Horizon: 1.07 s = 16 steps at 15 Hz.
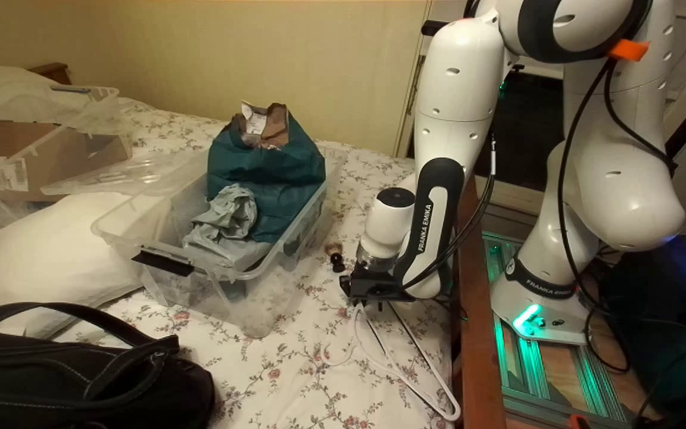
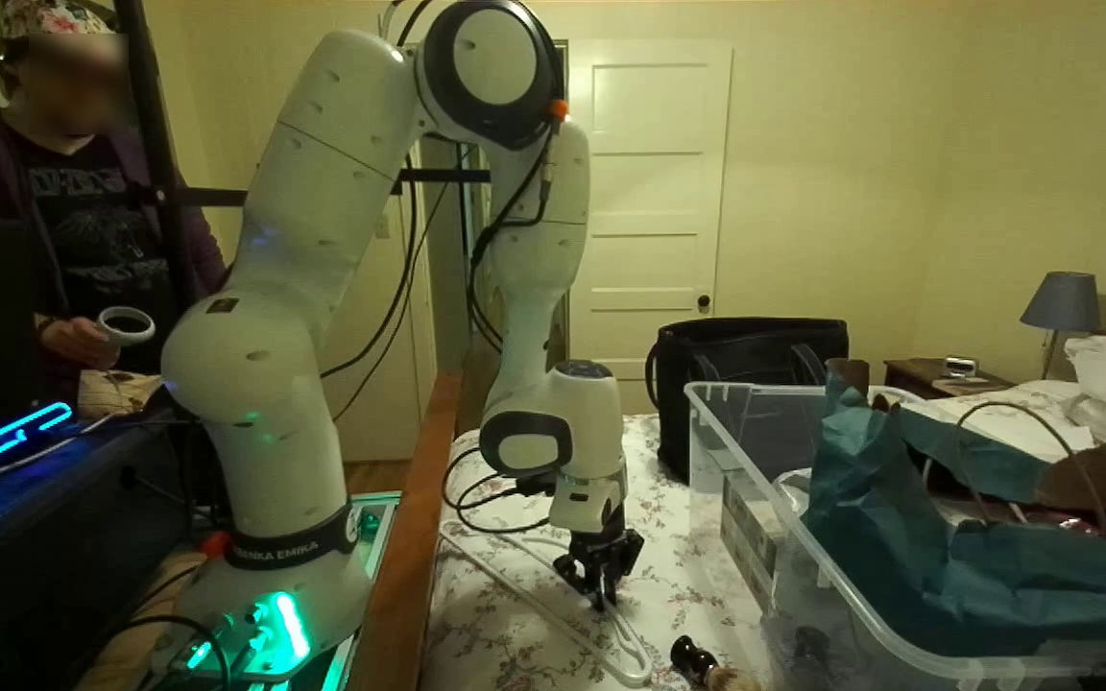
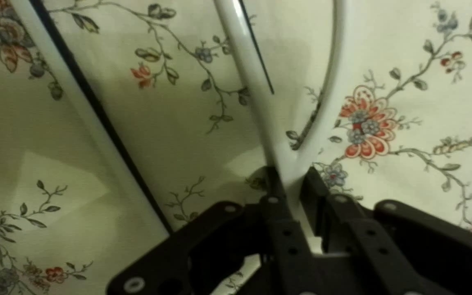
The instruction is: Put the clothing hanger into the plastic container box
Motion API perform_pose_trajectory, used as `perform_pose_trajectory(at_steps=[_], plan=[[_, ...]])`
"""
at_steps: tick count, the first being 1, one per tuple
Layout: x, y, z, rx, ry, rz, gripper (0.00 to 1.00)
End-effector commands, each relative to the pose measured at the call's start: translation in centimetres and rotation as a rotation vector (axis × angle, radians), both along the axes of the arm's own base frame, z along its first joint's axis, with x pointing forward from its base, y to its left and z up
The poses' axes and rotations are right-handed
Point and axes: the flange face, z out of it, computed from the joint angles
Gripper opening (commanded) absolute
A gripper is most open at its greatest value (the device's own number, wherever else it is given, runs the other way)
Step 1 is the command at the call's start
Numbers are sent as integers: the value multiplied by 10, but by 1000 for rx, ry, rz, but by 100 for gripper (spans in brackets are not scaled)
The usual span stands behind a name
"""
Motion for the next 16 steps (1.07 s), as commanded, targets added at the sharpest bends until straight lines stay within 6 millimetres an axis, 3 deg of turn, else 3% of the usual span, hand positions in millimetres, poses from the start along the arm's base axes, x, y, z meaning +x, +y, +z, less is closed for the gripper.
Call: perform_pose_trajectory(at_steps=[1, 3, 4, 6, 9, 12, 13, 16], plan=[[22, -5, 32, 6, -93, -49, 6], [32, -9, 51, 4, -154, -85, 6], [19, -15, 64, 0, -171, -105, 6], [42, -18, 70, 1, -202, -144, 6], [40, -26, 94, -13, -261, -184, 6], [51, -23, 123, -10, -344, -213, 6], [38, -24, 133, -12, -361, -212, 6], [43, -7, 151, 9, -366, -104, 6]])
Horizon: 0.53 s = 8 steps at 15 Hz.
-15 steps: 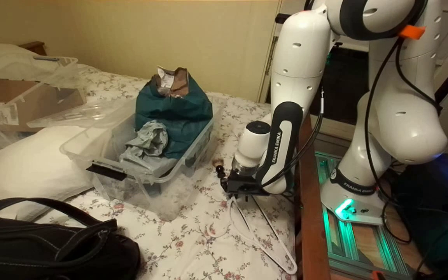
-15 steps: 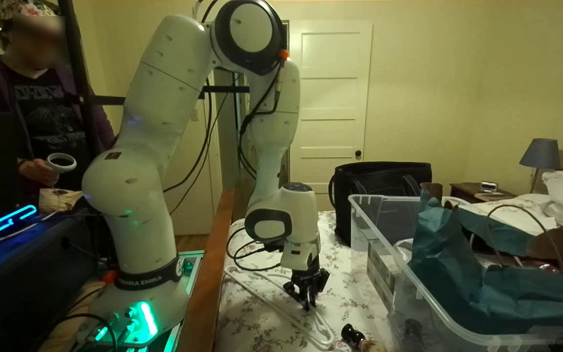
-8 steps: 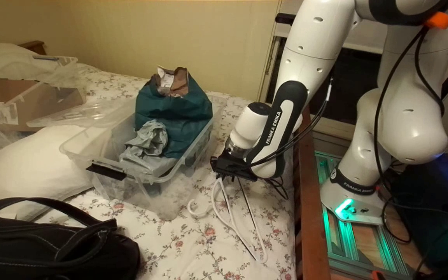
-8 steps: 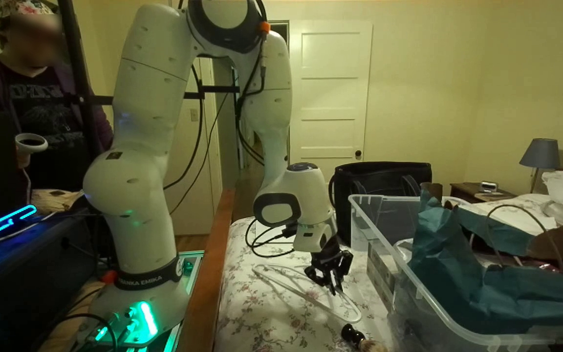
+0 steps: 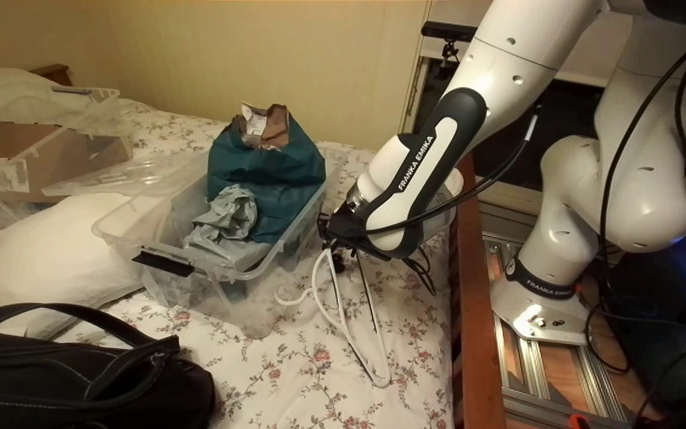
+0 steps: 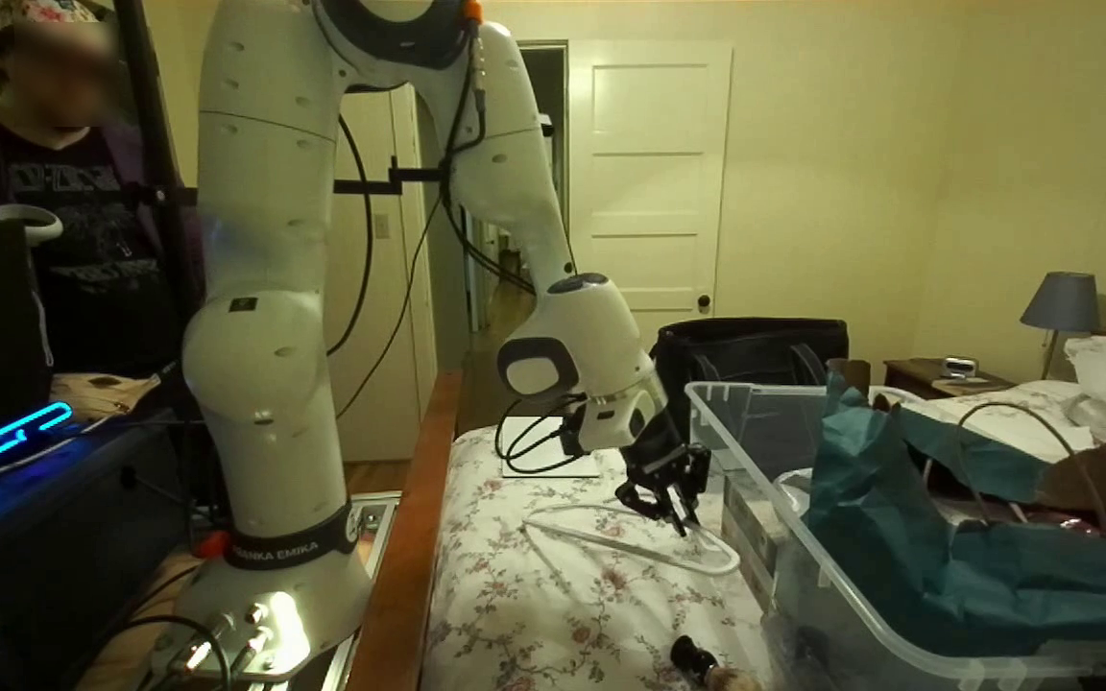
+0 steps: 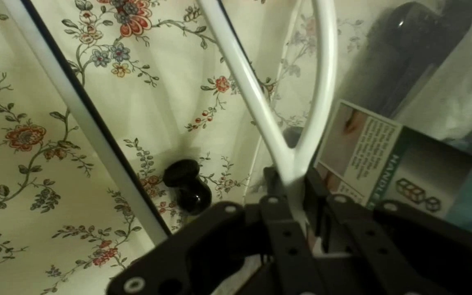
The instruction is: Put the clothing hanger into the plastic container box
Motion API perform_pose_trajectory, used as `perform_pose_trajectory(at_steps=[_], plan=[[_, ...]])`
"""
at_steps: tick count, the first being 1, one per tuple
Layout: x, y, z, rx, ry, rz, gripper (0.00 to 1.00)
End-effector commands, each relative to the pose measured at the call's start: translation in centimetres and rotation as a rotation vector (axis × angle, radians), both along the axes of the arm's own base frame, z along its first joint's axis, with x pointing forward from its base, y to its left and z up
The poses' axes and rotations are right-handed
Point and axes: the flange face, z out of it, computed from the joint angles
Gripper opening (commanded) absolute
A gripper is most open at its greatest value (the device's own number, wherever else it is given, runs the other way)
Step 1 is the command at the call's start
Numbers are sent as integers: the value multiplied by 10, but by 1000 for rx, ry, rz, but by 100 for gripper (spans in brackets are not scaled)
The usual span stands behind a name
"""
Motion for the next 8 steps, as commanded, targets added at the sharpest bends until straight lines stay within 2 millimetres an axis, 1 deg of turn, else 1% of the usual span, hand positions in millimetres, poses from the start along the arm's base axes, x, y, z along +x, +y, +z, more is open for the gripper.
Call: perform_pose_trajectory(at_steps=[1, 2, 3, 4, 5, 8], plan=[[-6, 19, 33, 28, -20, 119, 6], [-17, 19, 37, 23, -21, 139, 6], [-21, 25, 44, 30, -29, 172, 6], [-17, 35, 49, 42, -38, 214, 6], [-21, 41, 53, 48, -40, 250, 6], [-36, 55, 77, 65, -98, 310, 6]])
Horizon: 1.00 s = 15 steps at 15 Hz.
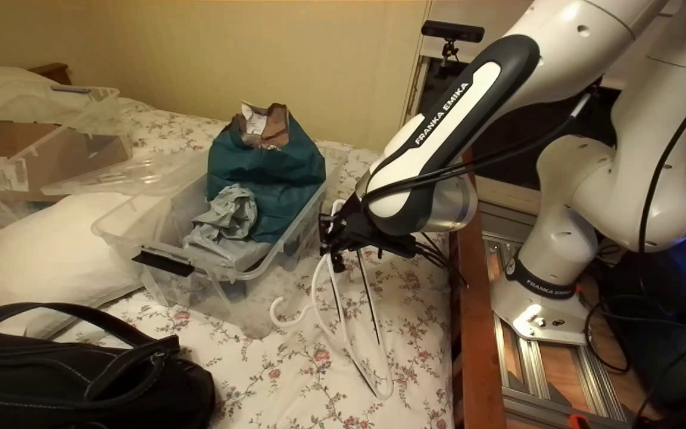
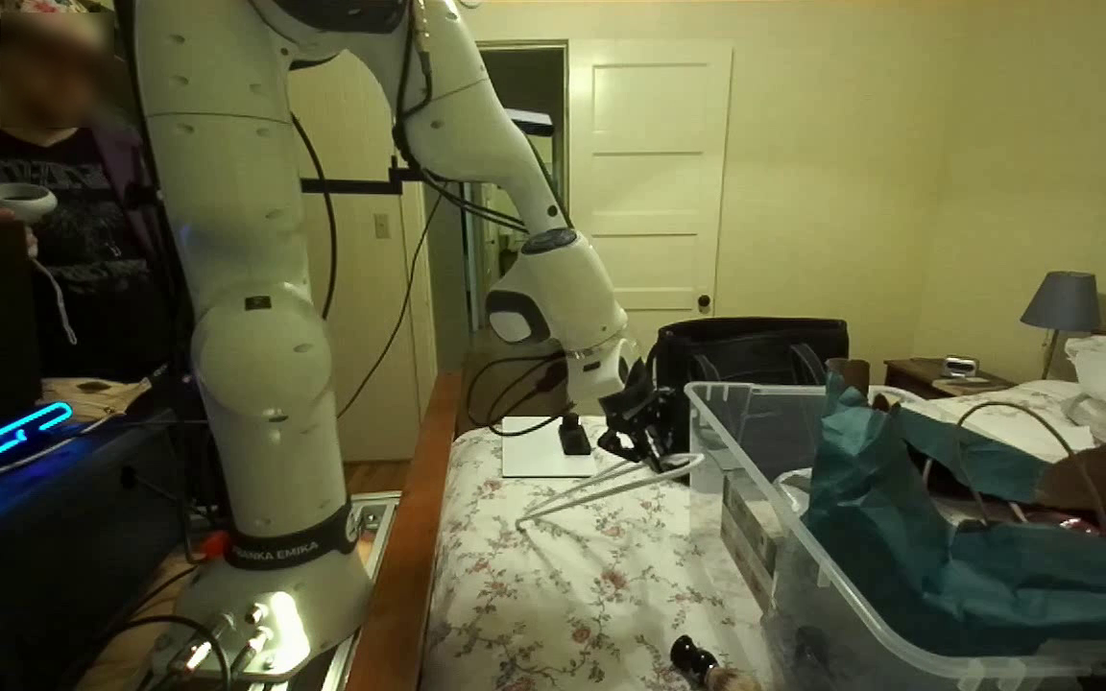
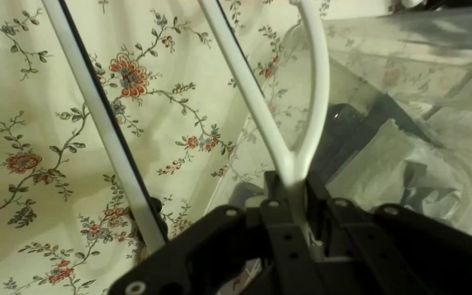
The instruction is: Put the clothing hanger into the plastic container box
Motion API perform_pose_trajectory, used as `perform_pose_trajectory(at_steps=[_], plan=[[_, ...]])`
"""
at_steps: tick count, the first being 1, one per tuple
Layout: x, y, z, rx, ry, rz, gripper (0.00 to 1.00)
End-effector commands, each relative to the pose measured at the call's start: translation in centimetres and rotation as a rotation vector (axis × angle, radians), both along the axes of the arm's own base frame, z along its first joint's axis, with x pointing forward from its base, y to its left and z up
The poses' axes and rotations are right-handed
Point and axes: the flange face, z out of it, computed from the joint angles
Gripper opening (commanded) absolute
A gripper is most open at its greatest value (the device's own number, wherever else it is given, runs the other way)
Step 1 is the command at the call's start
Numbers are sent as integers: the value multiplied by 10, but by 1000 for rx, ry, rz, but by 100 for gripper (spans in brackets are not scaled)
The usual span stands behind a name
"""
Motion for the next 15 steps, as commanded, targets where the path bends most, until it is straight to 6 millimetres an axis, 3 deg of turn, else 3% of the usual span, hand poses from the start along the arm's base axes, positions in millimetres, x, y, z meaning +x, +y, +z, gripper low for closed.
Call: perform_pose_trajectory(at_steps=[1, 9, 15], plan=[[-14, 16, 36, 39, -79, 80, 6], [-36, 25, 102, 59, -259, 102, 5], [-26, 25, 137, 183, -318, 130, 5]])
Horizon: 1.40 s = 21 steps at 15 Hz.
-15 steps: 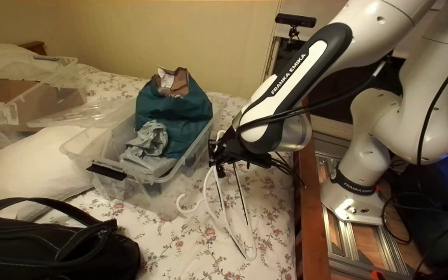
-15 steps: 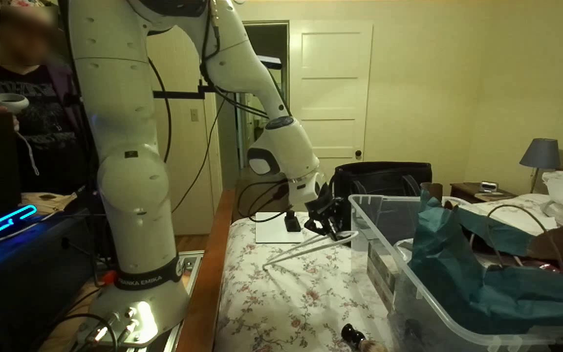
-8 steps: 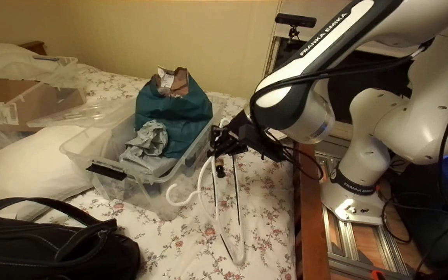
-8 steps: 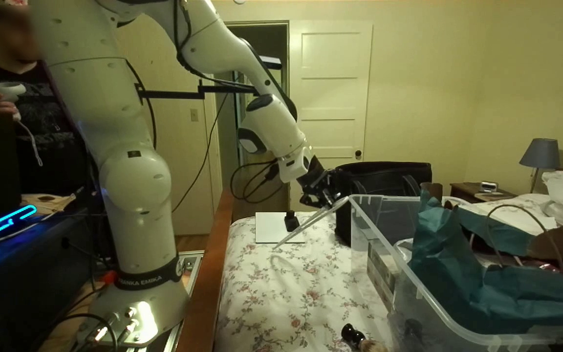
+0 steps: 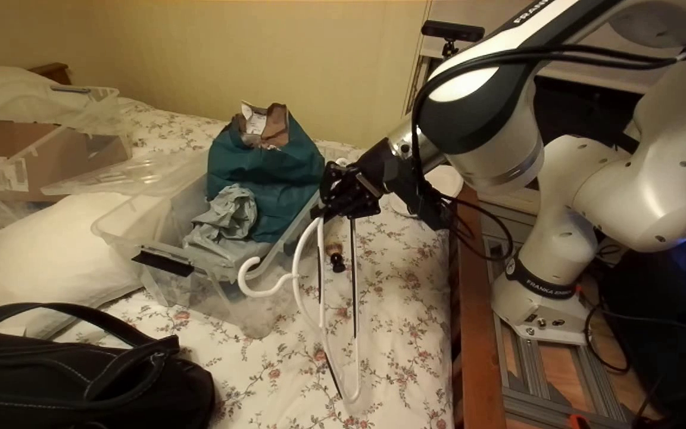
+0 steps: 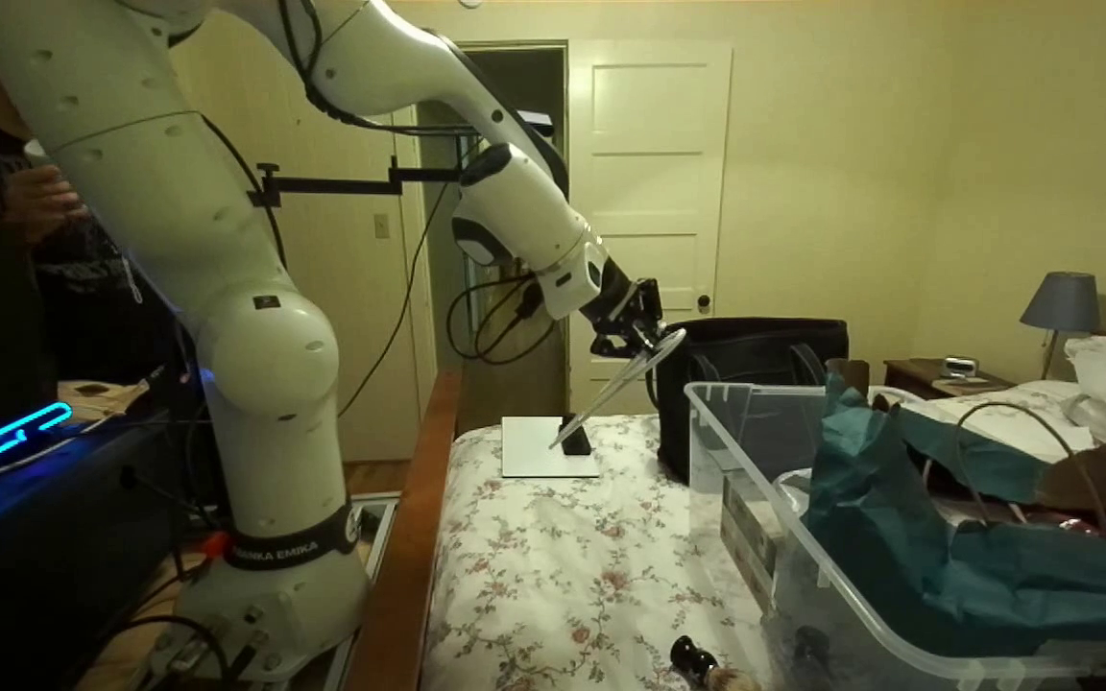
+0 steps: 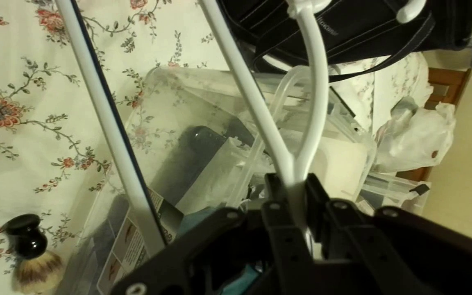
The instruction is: Put the clothing hanger into the plastic container box
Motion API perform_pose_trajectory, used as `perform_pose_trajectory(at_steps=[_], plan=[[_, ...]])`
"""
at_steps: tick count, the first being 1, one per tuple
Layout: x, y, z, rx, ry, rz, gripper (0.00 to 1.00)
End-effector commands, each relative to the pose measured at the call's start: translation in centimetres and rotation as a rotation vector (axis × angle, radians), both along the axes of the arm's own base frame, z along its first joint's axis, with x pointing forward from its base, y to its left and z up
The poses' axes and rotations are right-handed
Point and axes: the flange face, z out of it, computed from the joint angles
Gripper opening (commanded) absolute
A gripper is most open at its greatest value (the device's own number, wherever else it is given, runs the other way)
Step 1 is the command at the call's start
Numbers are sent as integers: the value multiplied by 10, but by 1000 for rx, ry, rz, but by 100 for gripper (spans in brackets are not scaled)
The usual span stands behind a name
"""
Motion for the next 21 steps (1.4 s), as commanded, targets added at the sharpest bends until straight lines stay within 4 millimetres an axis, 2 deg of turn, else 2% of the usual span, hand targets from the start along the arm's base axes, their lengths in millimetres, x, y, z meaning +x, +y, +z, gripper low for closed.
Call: perform_pose_trajectory(at_steps=[1, 4, 8, 11, 13, 15, 17, 19, 21], plan=[[11, -9, 30, 71, -49, 49, 5], [37, -31, 64, 111, -114, 3, 5], [71, -66, 107, 210, -188, -143, 6], [84, -92, 130, 281, -227, -235, 6], [84, -111, 140, 289, -260, -327, 6], [82, -122, 146, 239, -296, -404, 5], [81, -125, 146, 173, -319, -462, 5], [83, -120, 137, 111, -321, -498, 5], [88, -108, 120, 58, -299, -509, 5]])
